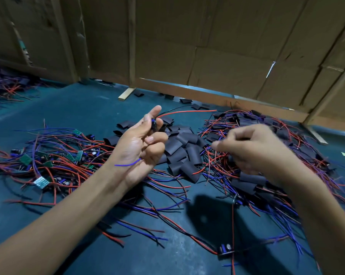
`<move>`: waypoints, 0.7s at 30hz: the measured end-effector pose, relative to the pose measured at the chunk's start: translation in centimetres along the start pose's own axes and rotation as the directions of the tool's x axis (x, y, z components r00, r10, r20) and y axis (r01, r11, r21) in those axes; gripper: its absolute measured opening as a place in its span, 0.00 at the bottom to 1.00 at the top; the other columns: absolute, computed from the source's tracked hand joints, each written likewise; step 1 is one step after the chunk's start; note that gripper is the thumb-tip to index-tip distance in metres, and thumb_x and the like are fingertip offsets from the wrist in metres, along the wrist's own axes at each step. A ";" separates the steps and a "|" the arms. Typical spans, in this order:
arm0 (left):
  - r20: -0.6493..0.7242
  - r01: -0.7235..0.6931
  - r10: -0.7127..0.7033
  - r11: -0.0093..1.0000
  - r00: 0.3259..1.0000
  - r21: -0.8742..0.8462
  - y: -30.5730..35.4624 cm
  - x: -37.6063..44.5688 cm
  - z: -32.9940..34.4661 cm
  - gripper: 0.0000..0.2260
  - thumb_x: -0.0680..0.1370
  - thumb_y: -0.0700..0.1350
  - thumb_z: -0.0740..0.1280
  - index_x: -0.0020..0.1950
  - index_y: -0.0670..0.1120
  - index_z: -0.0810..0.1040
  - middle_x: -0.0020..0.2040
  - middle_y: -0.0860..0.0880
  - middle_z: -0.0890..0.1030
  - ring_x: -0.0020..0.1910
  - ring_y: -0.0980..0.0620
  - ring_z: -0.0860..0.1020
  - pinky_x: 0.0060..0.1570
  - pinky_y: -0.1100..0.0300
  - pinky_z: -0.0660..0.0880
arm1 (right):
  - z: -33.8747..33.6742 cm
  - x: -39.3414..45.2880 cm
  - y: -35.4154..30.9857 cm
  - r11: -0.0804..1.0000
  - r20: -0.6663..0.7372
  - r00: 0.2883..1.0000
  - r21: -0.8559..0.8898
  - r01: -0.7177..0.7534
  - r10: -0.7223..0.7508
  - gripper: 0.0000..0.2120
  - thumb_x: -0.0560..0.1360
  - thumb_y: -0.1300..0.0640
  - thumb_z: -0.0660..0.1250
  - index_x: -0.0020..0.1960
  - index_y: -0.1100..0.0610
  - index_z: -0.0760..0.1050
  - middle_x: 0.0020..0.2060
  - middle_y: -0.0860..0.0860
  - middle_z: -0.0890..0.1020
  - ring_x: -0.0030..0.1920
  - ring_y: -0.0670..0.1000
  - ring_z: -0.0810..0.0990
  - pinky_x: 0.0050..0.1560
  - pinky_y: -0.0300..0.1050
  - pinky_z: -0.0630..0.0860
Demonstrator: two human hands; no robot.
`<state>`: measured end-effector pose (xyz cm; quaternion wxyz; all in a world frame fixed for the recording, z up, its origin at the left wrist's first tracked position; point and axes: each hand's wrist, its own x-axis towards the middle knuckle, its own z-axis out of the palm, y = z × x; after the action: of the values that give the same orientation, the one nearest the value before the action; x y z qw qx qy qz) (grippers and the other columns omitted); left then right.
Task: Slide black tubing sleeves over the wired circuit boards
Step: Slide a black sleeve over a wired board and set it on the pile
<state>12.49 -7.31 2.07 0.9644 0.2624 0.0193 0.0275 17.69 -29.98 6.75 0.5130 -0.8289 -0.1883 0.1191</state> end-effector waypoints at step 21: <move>0.132 -0.264 0.229 0.810 0.965 0.524 -2.7 -0.3 0.0 0.13 0.77 0.51 0.65 0.59 0.52 0.83 0.54 0.53 0.85 0.39 0.57 0.78 0.37 0.65 0.71 | 10.1 -2.4 0.8 0.864 0.583 0.805 0.342 -0.368 0.112 0.13 0.77 0.48 0.71 0.40 0.56 0.77 0.24 0.46 0.55 0.21 0.43 0.50 0.24 0.30 0.51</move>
<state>12.32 -9.67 0.70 0.8407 0.5224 -0.0381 0.1374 11.69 -23.23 1.57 0.5913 -0.6400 -0.1847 0.4546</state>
